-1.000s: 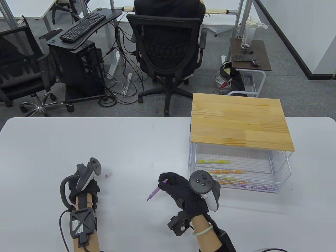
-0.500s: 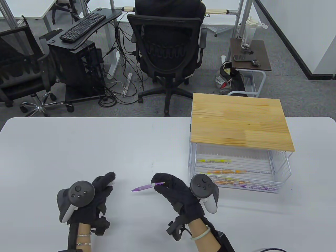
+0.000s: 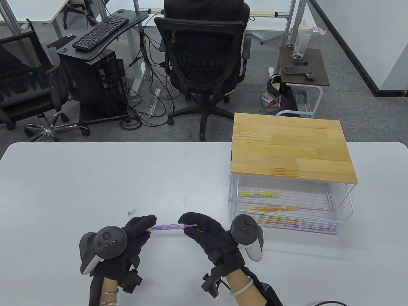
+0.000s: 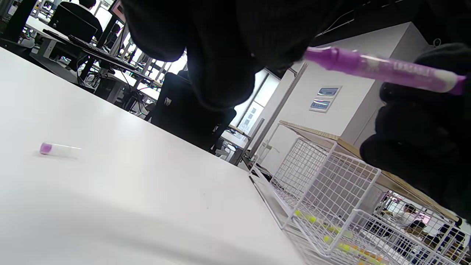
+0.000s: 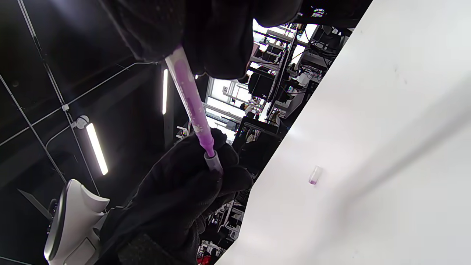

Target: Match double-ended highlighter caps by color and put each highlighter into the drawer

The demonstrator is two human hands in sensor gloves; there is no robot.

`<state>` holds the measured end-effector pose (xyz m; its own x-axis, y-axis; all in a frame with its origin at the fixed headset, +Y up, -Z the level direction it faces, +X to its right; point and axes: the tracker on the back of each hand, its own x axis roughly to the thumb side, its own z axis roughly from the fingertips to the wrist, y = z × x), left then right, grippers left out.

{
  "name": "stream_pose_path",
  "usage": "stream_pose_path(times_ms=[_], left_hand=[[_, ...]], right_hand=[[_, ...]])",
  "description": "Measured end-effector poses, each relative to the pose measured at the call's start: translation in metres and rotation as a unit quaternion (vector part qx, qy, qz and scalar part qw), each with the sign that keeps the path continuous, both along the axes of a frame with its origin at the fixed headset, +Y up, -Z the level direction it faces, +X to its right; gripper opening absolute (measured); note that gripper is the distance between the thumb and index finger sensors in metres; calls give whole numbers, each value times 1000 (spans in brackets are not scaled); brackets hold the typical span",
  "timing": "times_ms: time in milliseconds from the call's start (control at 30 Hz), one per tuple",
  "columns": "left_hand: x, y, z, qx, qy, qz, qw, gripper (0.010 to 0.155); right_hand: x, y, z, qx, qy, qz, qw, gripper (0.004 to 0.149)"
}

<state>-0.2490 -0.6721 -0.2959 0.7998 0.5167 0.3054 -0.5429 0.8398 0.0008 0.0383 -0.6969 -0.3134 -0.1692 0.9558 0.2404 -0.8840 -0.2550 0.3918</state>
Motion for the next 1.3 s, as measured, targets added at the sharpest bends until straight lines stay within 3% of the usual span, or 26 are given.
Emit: stream_pose_path(times_ms=[267, 500, 900, 1033, 1300], left_hand=[[2, -3, -2, 8, -17, 39, 999, 50], [4, 5, 0, 19, -61, 108, 992, 46], [17, 1, -5, 28, -62, 91, 994, 45], [20, -2, -7, 22, -64, 93, 993, 46], [29, 3, -1, 62, -53, 80, 994, 46]], right_hand=[[1, -11, -7, -32, -7, -4, 999, 41], [14, -13, -11, -22, -47, 24, 998, 41], [22, -16, -11, -39, -66, 16, 997, 42], [22, -15, -14, -53, -41, -17, 998, 44], [24, -18, -14, -81, -41, -54, 994, 42]])
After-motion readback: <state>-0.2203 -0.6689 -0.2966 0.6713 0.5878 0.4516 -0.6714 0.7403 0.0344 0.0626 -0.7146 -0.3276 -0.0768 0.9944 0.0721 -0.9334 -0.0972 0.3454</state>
